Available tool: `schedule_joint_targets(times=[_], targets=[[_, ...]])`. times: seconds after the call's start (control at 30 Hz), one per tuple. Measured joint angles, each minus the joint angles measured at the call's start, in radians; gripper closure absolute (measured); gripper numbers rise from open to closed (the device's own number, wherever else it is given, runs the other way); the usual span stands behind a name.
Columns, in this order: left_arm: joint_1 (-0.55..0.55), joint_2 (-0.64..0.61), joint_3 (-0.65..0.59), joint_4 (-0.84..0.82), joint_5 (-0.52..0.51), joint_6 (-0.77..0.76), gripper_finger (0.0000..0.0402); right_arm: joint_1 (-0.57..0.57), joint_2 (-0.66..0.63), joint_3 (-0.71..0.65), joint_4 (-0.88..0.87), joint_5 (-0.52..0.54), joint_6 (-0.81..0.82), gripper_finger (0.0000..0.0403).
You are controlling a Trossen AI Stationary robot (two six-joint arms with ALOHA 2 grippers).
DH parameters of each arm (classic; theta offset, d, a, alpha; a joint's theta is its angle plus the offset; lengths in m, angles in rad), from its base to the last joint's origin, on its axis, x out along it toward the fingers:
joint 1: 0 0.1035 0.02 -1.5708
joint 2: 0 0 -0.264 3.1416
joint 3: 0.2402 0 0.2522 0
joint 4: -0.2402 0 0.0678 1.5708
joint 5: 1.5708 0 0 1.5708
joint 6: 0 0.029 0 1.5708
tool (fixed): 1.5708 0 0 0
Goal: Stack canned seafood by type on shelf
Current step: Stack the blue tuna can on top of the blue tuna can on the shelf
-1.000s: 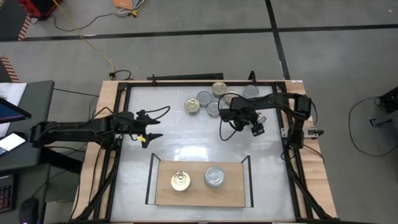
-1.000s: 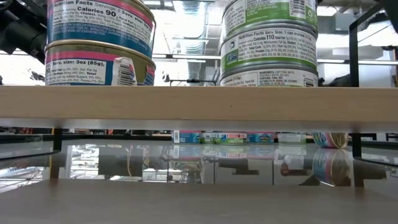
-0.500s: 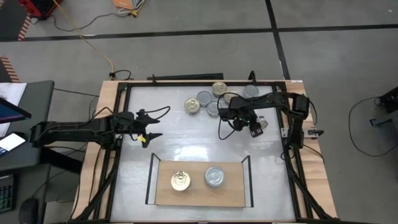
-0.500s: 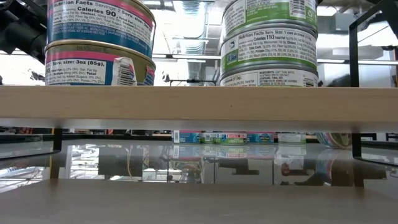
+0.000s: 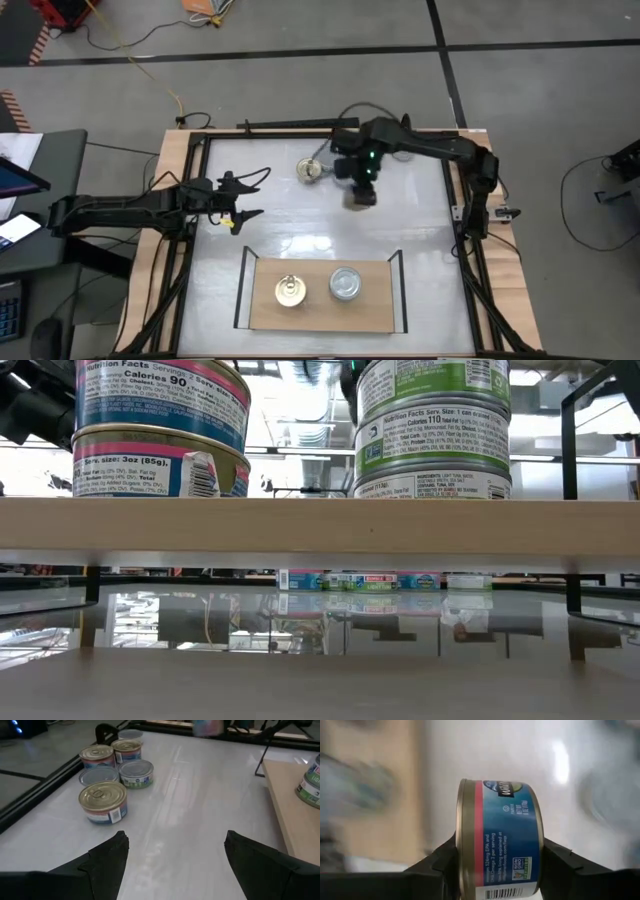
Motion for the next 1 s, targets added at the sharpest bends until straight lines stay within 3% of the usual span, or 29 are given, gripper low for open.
schedule_joint_targets(times=[0.17,0.4,0.63,1.0], targets=[[0.0,0.0,0.0,0.0,-0.005,0.0,0.0084,0.017,0.0,0.07,0.224,-0.31,0.204,0.019],[0.0,0.0,0.0,-0.006,-0.037,-0.007,0.0084,0.125,0.018,0.069,0.446,-0.441,0.404,0.0185],[0.0,0.0,0.0,0.027,-0.038,-0.02,0.0084,0.283,0.081,0.067,0.633,-0.48,0.56,0.0185],[0.0,0.001,0.0,0.058,-0.04,-0.027,0.0084,0.39,0.219,0.069,0.922,-0.491,0.759,0.0184]])
